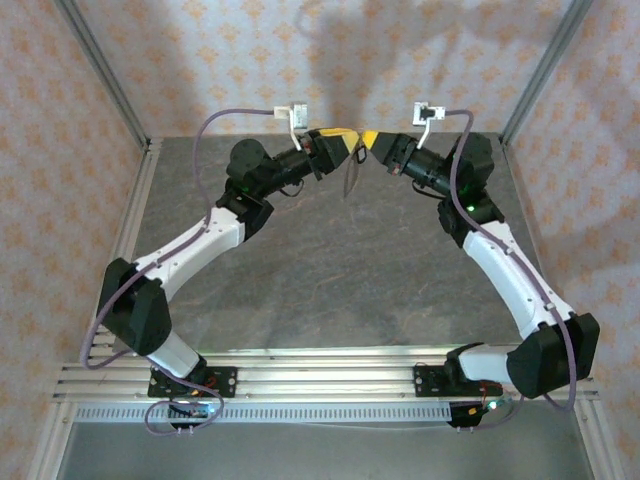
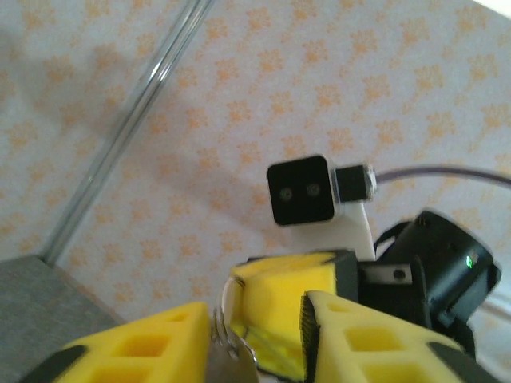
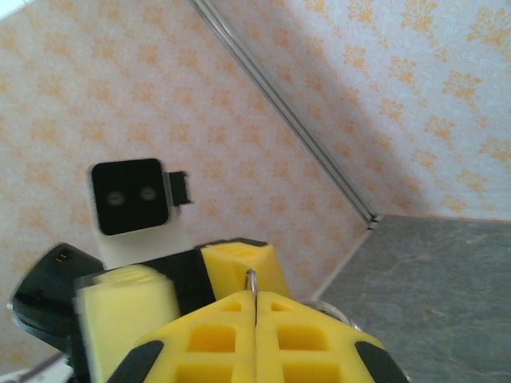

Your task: Put the keys on the keyring

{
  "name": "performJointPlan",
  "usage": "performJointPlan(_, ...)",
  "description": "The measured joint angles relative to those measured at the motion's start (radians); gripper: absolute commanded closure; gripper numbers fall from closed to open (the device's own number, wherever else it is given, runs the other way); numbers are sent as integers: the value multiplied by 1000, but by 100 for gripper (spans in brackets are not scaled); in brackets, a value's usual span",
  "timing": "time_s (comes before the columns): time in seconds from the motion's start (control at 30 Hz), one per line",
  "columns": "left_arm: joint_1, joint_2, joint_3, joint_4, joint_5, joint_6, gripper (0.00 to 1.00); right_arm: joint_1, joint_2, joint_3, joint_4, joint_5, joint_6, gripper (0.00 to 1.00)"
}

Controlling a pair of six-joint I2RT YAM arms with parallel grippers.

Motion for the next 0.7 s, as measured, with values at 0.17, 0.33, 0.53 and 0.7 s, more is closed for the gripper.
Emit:
performJointPlan(0.17, 27, -75, 11, -113, 6, 90, 45, -35, 42, 156, -221, -73, -163, 100)
performJointPlan(0.33, 86, -84, 74, -246, 55, 181, 45, -39, 114, 317, -483, -146, -352, 100)
performJointPlan(0.53, 134, -38, 184, -421, 166, 277, 48, -39, 175, 428, -722, -208, -513, 100)
performJointPlan(0.7, 132, 30, 271, -550, 268, 354, 54, -39, 197, 470, -830, -241, -591, 100)
